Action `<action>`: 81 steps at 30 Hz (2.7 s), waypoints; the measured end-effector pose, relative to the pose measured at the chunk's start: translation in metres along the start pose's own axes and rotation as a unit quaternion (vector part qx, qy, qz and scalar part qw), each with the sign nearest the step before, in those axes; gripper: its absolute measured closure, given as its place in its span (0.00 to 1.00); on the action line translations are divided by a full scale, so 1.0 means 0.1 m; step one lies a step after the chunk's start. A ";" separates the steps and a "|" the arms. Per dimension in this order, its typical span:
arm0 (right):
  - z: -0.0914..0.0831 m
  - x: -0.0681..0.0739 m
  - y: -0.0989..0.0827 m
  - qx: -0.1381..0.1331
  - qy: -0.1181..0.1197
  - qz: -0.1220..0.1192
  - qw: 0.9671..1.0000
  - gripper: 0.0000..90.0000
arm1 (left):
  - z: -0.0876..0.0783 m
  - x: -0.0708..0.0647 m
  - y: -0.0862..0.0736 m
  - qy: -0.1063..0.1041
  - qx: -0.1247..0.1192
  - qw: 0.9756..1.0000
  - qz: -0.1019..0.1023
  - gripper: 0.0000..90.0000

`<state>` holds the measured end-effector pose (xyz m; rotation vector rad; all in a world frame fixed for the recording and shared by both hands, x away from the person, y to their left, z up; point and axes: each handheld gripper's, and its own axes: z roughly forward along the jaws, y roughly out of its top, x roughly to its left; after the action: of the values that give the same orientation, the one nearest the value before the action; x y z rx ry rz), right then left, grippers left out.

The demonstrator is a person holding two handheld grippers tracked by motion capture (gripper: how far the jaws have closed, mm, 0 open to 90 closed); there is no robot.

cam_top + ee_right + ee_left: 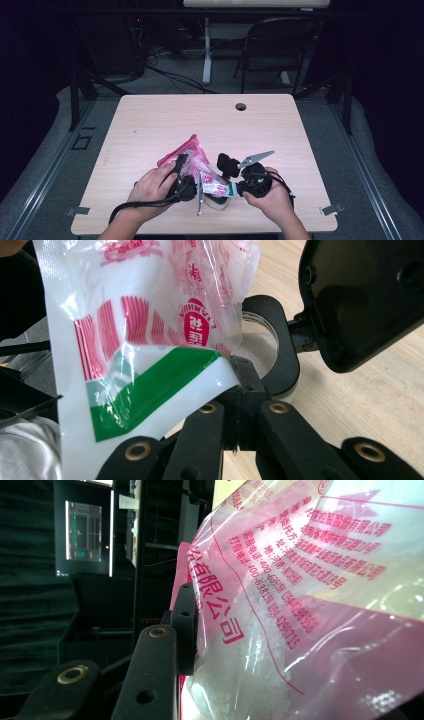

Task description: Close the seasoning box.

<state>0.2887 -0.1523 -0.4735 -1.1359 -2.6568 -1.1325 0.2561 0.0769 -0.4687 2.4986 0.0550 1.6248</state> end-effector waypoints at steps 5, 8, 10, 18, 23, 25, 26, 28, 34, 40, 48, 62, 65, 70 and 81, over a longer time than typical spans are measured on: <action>-0.01 0.01 0.02 -0.003 0.001 -0.004 1.000 1.00 | 0.00 -0.01 -0.05 -0.006 -0.001 1.000 -0.019 0.74; 0.00 0.02 0.03 -0.004 -0.001 -0.007 1.000 1.00 | 0.00 -0.02 -0.08 -0.010 0.000 1.000 -0.026 0.74; 0.00 0.03 0.03 -0.006 0.001 -0.006 1.000 1.00 | 0.00 -0.03 -0.09 -0.010 -0.004 0.999 -0.030 0.74; -0.01 0.04 0.06 -0.010 -0.001 -0.010 1.000 1.00 | 0.01 -0.07 -0.15 -0.019 -0.003 0.998 -0.054 0.75; -0.02 0.07 0.07 -0.017 0.000 -0.012 1.000 1.00 | 0.02 -0.12 -0.21 -0.030 -0.005 0.997 -0.074 0.75; -0.02 0.08 0.08 -0.020 0.002 -0.016 1.000 1.00 | 0.02 -0.13 -0.24 -0.033 -0.008 0.996 -0.087 0.76; -0.02 0.09 0.09 -0.020 0.000 -0.015 1.000 1.00 | 0.02 -0.12 -0.25 -0.034 -0.010 0.995 -0.091 0.76; -0.02 0.09 0.10 -0.019 0.001 -0.018 1.000 1.00 | 0.02 -0.14 -0.28 -0.039 -0.010 0.994 -0.102 0.76; -0.01 0.12 0.12 -0.030 -0.002 -0.020 0.999 1.00 | 0.02 -0.17 -0.32 -0.044 -0.015 0.991 -0.123 0.76; -0.03 0.13 0.14 -0.040 -0.002 -0.025 0.999 1.00 | 0.03 -0.19 -0.35 -0.050 -0.020 0.988 -0.144 0.76; -0.02 0.14 0.17 -0.048 -0.001 -0.028 0.998 1.00 | 0.04 -0.22 -0.39 -0.063 -0.021 0.984 -0.165 0.76; 0.01 0.17 0.21 -0.051 0.005 -0.032 0.998 1.00 | 0.06 -0.29 -0.45 -0.087 -0.029 0.973 -0.210 0.78; 0.01 0.17 0.22 -0.051 0.007 -0.034 0.998 1.00 | 0.07 -0.30 -0.47 -0.096 -0.033 0.968 -0.228 0.79; 0.01 0.17 0.23 -0.050 0.008 -0.038 0.998 1.00 | 0.08 -0.32 -0.49 -0.106 -0.036 0.963 -0.247 0.80; 0.00 0.18 0.24 -0.057 0.005 -0.037 0.998 1.00 | 0.10 -0.36 -0.51 -0.128 -0.043 0.952 -0.274 0.81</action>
<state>0.2909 -0.1301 -0.4535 -1.0542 -2.6779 -1.3151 0.2537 0.1221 -0.5132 2.3150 0.5763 1.0532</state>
